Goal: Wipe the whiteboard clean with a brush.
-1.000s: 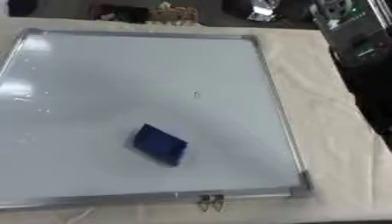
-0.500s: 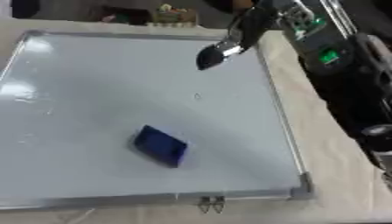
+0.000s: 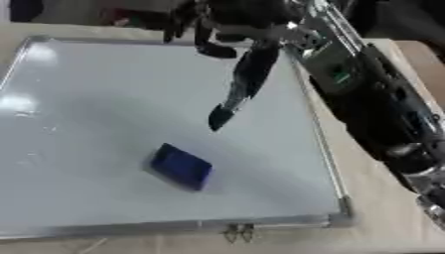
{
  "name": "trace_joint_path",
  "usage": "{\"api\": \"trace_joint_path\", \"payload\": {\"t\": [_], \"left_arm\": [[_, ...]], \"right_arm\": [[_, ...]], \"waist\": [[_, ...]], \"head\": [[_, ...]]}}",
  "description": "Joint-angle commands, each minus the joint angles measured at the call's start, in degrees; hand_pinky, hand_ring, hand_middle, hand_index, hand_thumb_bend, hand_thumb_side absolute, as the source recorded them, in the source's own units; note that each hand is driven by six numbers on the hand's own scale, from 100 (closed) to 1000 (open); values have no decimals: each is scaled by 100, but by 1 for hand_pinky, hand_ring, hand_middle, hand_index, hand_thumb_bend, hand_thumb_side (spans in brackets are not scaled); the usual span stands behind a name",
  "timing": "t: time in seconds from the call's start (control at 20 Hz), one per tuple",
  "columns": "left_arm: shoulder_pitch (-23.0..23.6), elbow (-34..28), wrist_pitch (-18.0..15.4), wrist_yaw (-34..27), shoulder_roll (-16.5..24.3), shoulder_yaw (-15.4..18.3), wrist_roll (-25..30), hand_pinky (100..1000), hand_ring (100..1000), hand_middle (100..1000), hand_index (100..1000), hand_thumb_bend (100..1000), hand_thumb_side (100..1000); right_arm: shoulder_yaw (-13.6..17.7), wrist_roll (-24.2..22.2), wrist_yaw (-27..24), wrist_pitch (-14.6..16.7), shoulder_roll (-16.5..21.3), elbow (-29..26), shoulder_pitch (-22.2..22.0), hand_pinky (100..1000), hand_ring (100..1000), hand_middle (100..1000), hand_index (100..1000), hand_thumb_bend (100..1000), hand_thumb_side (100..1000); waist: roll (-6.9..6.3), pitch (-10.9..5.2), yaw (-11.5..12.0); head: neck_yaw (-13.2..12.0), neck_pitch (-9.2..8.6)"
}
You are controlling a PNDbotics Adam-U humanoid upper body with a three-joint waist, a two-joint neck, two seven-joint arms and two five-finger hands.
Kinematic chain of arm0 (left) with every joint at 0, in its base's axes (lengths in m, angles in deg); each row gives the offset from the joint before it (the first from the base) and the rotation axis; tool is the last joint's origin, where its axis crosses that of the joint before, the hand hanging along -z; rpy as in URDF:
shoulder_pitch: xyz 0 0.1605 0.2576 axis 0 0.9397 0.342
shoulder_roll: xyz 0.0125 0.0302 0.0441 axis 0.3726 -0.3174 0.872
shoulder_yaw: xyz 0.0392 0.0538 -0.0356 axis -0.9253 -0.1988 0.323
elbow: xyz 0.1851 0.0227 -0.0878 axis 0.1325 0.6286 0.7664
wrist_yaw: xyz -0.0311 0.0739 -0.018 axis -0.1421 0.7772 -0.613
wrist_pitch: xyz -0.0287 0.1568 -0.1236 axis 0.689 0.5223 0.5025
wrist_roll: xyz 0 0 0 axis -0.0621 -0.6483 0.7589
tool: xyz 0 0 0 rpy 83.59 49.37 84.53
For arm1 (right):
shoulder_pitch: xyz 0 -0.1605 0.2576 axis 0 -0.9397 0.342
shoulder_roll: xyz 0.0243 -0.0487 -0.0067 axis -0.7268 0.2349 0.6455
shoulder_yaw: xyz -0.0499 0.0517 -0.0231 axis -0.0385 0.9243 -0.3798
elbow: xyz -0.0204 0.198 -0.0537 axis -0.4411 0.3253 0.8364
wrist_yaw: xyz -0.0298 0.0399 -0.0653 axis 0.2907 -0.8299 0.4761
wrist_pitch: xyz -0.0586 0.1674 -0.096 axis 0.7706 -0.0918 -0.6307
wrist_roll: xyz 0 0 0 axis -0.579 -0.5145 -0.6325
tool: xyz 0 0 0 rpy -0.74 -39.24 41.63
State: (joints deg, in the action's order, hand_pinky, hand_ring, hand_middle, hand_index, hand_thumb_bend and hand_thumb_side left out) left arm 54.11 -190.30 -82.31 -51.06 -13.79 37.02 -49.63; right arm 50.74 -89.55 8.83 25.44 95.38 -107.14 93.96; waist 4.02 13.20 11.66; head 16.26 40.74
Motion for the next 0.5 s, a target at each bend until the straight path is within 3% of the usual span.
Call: {"api": "trace_joint_path", "payload": {"t": [0.05, 0.35, 0.5], "left_arm": [[-19, -75, 5, 13, 129, 9, 0, 402, 478, 434, 535, 100, 920], [-20, -74, 14, 30, 133, 9, 5, 402, 478, 433, 533, 100, 922], [-19, -74, 17, 38, 133, 14, 3, 402, 478, 433, 533, 100, 923]], "right_arm": [[-12, -98, 153, -23, -41, 61, 86, 738, 711, 717, 138, 870, 859], [-162, -245, 393, 20, -256, 134, -14, 708, 682, 689, 136, 862, 887], [-194, -272, 592, 71, -342, 156, -78, 676, 650, 676, 134, 858, 947]], "waist": [[-23, -96, -20], [0, -74, -63], [9, -68, -72]], "head": [[-27, -6], [-35, 12], [-58, 10]]}}
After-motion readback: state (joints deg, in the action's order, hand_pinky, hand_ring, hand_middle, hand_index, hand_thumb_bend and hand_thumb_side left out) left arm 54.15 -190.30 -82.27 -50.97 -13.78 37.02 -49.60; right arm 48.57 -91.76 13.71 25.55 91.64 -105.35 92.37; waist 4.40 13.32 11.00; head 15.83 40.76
